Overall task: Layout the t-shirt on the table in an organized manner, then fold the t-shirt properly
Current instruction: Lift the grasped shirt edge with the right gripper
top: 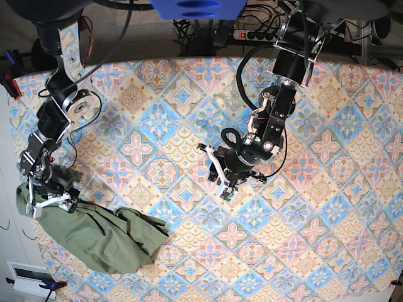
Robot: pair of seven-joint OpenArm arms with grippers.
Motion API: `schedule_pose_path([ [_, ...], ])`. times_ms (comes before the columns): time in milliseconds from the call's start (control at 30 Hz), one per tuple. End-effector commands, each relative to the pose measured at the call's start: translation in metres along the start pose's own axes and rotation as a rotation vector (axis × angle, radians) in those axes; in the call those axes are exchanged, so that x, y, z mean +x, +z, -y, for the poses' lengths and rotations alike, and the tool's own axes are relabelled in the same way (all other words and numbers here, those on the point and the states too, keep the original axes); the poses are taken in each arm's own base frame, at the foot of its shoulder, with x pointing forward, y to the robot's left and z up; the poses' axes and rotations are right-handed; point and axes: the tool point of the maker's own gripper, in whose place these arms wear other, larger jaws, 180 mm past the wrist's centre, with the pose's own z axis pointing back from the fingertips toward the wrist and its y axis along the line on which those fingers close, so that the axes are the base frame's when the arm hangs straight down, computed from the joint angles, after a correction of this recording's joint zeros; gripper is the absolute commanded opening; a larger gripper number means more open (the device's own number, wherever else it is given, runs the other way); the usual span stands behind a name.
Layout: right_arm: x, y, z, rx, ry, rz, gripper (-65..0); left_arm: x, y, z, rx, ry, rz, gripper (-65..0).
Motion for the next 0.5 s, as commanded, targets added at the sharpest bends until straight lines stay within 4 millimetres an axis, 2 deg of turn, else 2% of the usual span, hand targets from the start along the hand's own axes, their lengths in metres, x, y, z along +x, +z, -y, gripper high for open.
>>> schedule_pose_path([
  [0, 0.042, 0.007, 0.003, 0.001, 0.004, 0.105, -6.8, 0.026, 0.004, -0.007, 0.011, 0.011, 0.075, -51.2],
  [167, 0.01, 0.008, 0.014, -0.018, 0.012, 0.031, -6.8, 0.028, 0.007, -0.014, 0.009, 0.06, 0.086, -51.2],
  [267, 0.018, 0.015, 0.022, -0.04, 0.028, 0.057, -6.8, 0.028, 0.007, -0.016, 0.013, 0.062, 0.085, -51.2],
  [400, 0.011, 0.048, 0.051, -0.119, 0.142, 0.056, -6.8, 0.028, 0.007, -0.016, 0.013, 0.062, 0.085, -51.2],
  [467, 0.014, 0.059, 0.044, -0.135, 0.174, 0.072, -6.8, 0.025, 0.007, -0.015, 0.012, 0.064, 0.083, -51.2],
])
